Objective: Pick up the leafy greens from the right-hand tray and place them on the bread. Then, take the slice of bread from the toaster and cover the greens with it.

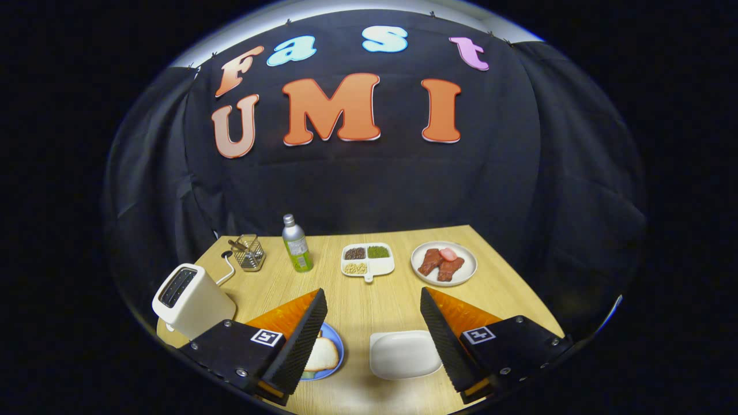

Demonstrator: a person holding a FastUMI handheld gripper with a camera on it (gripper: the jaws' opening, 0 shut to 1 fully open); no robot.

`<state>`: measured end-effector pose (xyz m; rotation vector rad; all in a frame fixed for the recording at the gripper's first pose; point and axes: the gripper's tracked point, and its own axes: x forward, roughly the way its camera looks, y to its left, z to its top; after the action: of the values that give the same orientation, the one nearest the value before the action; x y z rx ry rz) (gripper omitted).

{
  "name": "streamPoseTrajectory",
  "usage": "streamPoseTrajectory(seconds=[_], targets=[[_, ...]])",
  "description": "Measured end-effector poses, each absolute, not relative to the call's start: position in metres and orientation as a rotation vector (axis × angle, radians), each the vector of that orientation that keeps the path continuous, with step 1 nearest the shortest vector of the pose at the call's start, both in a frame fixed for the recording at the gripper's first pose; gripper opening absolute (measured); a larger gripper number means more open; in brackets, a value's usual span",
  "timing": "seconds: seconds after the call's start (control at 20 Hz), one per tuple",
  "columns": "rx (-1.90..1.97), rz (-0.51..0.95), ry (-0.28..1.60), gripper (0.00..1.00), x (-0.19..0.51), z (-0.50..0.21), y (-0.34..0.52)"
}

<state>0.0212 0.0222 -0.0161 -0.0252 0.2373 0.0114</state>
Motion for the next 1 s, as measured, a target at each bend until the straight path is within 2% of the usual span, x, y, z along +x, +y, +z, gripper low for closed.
streamPoseTrajectory(seconds=[0.25, 1.0], targets=[[-0.03, -0.023, 0.17, 0.97, 0.013, 0.013, -0.009], [0.021, -0.004, 0.18, 0.97, 0.01, 0.002, -0.045]])
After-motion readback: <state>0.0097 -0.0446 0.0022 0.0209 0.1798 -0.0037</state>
